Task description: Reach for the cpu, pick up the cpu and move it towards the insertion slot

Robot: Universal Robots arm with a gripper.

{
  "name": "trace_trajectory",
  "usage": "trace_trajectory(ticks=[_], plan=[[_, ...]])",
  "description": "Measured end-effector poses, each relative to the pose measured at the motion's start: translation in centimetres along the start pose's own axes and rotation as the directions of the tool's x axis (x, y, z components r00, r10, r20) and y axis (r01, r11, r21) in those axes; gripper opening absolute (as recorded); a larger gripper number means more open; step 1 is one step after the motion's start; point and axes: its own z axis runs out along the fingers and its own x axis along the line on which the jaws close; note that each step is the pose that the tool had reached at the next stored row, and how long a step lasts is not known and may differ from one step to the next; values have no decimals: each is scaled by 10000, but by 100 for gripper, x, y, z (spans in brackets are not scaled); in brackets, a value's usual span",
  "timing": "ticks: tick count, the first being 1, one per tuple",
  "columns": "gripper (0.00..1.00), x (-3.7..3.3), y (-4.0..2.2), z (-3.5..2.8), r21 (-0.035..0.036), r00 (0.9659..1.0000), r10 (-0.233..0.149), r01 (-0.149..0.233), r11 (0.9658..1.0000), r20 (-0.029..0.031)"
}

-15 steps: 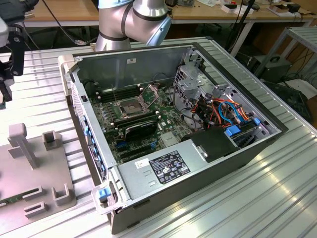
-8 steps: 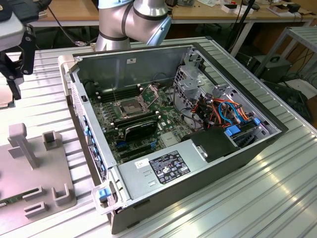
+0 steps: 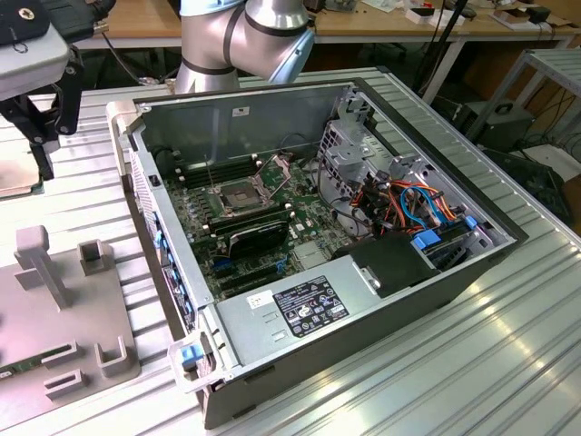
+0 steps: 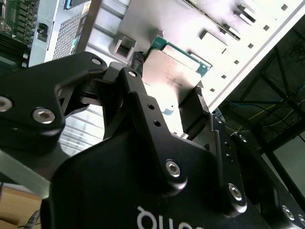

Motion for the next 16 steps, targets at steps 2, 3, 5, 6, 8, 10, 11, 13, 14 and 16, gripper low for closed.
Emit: trace_trajectory(ticks=[2, 3, 5, 6, 8, 10, 11, 13, 14, 16], plan=[[55, -48, 1, -1, 0, 10000, 0, 0, 10000, -1], [55, -78, 1, 0, 0, 10000, 0, 0, 10000, 0], [55, -117, 2, 0, 0, 10000, -1, 1, 10000, 0], [55, -137, 2, 1, -1, 10000, -1, 1, 10000, 1], [55, -173, 3, 2, -1, 10000, 0, 0, 10000, 1], [55, -220, 3, 3, 0, 10000, 0, 0, 10000, 0], [55, -237, 4, 3, -1, 10000, 0, 0, 10000, 0], [55, -272, 5, 4, 0, 10000, 1, -1, 10000, 0], [55, -300, 5, 4, 0, 10000, 0, 0, 10000, -1], [55, -333, 5, 6, 0, 10000, 0, 0, 10000, 0]])
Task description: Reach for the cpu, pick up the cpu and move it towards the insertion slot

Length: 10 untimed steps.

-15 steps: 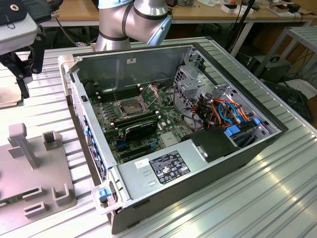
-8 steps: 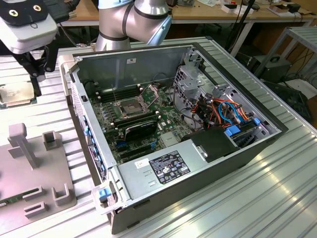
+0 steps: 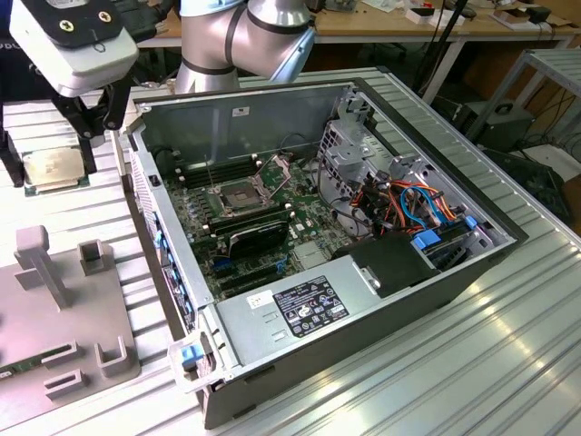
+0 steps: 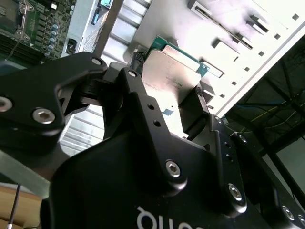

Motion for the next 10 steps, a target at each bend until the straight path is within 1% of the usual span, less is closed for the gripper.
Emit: trace_trajectory(ticks=[1, 2, 3, 10], plan=[[55, -18, 0, 0, 0, 10000, 0, 0, 10000, 0], [55, -61, 1, 1, -1, 10000, 0, 0, 10000, 1], [55, -86, 1, 1, 0, 10000, 1, -1, 10000, 0], [55, -212, 3, 3, 0, 10000, 0, 0, 10000, 0]])
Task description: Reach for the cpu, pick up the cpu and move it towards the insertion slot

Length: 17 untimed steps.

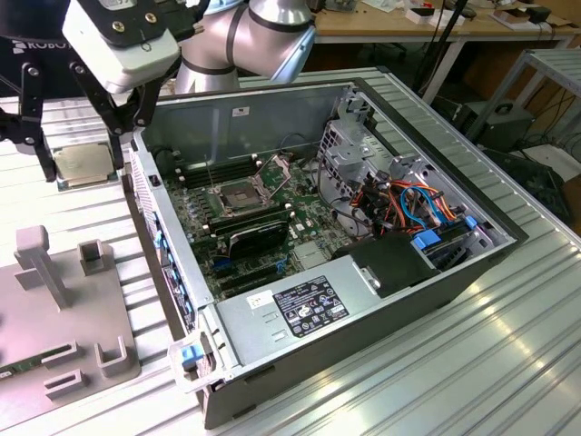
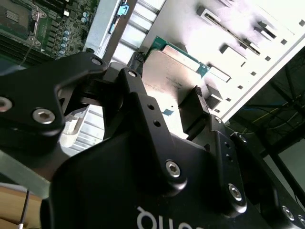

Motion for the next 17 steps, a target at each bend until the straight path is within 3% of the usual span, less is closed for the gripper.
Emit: trace_trajectory(ticks=[10, 12, 17], plan=[[55, -208, 3, 4, 2, 10000, 0, 0, 10000, 0], [55, -318, 5, 8, 5, 10000, 0, 0, 10000, 0], [55, -508, 8, 11, 7, 10000, -1, 1, 10000, 0]])
